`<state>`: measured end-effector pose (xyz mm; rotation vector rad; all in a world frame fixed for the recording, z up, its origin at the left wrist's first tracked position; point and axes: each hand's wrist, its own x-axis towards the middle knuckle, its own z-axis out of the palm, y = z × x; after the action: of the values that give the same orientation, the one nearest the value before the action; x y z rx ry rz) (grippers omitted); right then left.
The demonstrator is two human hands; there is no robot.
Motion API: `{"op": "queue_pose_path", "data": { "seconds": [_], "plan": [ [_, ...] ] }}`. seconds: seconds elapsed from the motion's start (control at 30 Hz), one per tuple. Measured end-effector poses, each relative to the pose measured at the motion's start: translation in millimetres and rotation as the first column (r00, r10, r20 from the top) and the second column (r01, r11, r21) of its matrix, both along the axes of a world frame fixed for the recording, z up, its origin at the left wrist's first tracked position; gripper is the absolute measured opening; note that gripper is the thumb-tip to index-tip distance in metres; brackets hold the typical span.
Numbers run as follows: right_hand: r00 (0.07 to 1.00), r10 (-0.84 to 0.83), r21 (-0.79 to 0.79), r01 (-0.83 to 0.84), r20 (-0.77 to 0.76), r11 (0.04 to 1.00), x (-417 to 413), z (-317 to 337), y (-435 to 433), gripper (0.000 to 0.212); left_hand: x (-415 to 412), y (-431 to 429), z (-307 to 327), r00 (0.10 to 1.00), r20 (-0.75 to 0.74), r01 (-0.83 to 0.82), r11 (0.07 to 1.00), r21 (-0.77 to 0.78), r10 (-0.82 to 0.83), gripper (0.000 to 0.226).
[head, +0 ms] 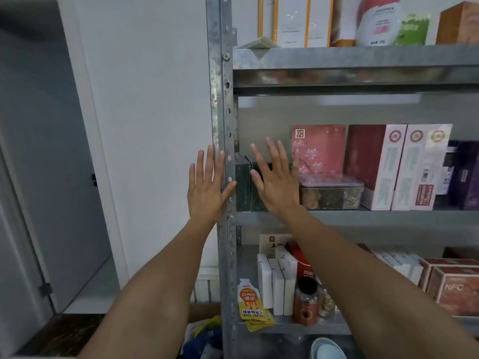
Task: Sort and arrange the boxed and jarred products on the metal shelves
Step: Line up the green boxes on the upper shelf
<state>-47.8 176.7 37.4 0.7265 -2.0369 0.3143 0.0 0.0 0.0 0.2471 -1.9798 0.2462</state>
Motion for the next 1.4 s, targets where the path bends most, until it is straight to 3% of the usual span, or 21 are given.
{"op": "queue_pose_path", "data": {
  "seconds": [0.13,0.27,0.4,0.57,0.83,0.93,1.03,1.13,1.27,1.4],
  "plan": [
    [0.997,-0.075,0.178,0.071,0.015,0.981,2.2,9.8,-21.4,0.056,3.5,-2.8,0.5,0.999,0.041,-0.018,1.0,-0.009,0.019,0.07],
    [0.996,-0.087,0.194,0.08,0.03,0.978,1.2,6.4,-29.1,0.057,4.2,-10.1,-0.5,0.996,0.089,0.001,1.0,-0.01,0.0,0.068],
    [0.998,-0.056,0.081,0.057,-0.015,0.995,6.1,1.5,-32.2,0.053,2.9,-10.1,-0.6,0.996,0.085,0.012,1.0,0.002,-0.012,0.068],
    [0.991,0.007,-0.203,-0.034,-0.131,0.979,9.7,-18.9,-36.2,0.038,2.5,-11.9,-2.8,0.995,0.091,0.032,0.999,0.028,-0.035,0.067],
    [0.952,0.056,-0.384,-0.176,-0.302,0.907,15.4,-63.3,-40.6,0.046,5.7,-13.4,-6.3,0.993,0.088,0.073,0.997,0.034,-0.075,0.065],
    [0.963,0.047,-0.377,-0.148,-0.264,0.914,20.6,-100.5,-36.4,0.042,6.7,-13.2,-8.2,0.994,0.093,0.046,0.999,0.028,-0.049,0.065],
    [0.98,0.035,-0.427,-0.117,-0.194,0.897,28.3,-120.9,-39.7,0.053,6.9,-13.9,-7.1,0.995,0.096,0.038,0.999,0.024,-0.04,0.067],
    [0.991,0.049,-0.501,-0.106,-0.127,0.859,36.1,-109.1,-44.3,0.044,6.9,-13.8,-6.9,0.994,0.102,0.023,0.999,0.023,-0.025,0.07],
    [0.994,0.109,-0.556,-0.104,-0.025,0.825,46.2,-92.6,-48.4,0.061,7.7,-12.8,-9.1,0.993,0.114,0.04,0.999,0.029,-0.043,0.067],
    [0.981,0.194,-0.648,-0.13,0.028,0.751,59.7,-82.9,-51.0,0.055,9.7,-10.2,-8.3,0.99,0.126,0.056,0.998,0.036,-0.06,0.066]
  ]
}}
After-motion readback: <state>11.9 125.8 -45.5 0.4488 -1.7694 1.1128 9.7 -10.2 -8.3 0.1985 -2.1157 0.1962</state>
